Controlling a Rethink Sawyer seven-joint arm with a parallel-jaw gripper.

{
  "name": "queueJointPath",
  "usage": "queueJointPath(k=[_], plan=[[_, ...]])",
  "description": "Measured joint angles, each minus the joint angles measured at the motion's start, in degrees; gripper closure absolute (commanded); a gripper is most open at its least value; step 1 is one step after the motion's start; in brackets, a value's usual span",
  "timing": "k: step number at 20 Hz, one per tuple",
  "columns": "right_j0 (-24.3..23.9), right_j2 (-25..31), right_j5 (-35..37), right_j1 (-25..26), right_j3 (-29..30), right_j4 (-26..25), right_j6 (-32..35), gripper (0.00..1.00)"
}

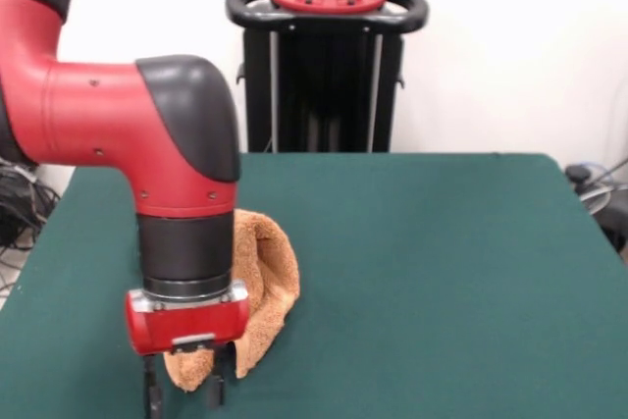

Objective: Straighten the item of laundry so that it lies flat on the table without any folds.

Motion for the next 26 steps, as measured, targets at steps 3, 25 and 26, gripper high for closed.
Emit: queueJointPath(k=[3,25,26], plan=[[4.6,-3.4,5.3,-0.4,-1.4,-0.4,0.0,0.0],[13.3,-12.7,20.5,-3.1,-7.9,-5.1,0.0,0.0],[13.4,-12.8,20.5,-3.0,-8.2,-5.1,0.0,0.0]])
